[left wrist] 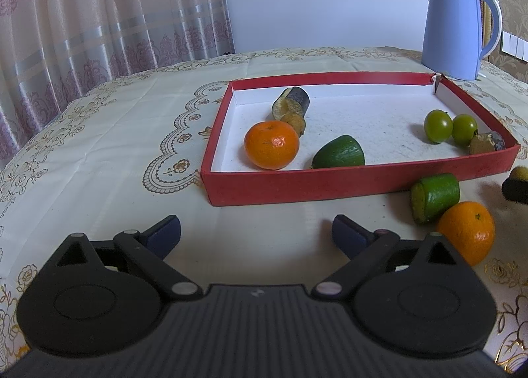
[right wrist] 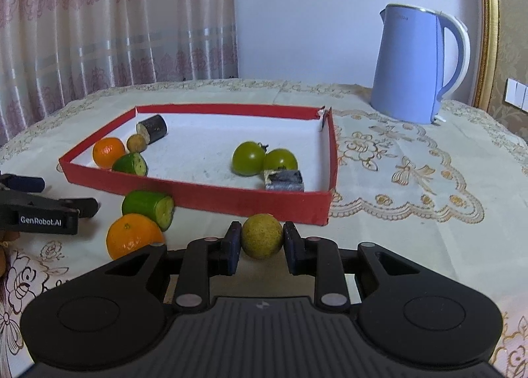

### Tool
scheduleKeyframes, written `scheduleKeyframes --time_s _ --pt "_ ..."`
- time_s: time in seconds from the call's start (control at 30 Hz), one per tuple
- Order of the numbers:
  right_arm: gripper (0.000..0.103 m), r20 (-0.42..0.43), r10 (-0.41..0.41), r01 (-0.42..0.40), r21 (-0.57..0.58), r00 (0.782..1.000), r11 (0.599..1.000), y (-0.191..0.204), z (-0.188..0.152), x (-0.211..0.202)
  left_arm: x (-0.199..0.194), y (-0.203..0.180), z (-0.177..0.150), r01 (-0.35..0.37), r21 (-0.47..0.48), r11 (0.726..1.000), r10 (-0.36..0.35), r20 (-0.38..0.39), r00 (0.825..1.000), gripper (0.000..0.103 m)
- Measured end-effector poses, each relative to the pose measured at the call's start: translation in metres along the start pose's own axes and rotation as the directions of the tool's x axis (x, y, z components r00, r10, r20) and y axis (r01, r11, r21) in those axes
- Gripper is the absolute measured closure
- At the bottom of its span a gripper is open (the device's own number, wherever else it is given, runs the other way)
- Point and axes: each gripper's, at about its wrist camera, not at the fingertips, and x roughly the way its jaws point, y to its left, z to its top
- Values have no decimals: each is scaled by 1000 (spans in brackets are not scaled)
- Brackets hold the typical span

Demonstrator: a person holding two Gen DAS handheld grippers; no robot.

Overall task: Organize fruits
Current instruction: 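Carry the yellow-green fruit into the red tray and open the right gripper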

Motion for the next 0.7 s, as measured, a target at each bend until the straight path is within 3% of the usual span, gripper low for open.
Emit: scheduleKeyframes --time_s 0.47,0.7 --pt "77 74 -6 10 -54 997 998 5 37 1 0 -2 -1 -1 5 1000 1 -2 1000 1" --pt "77 34 12 -8 -99 999 995 21 55 34 0 -3 -1 2 8 1000 -2 -1 1000 0"
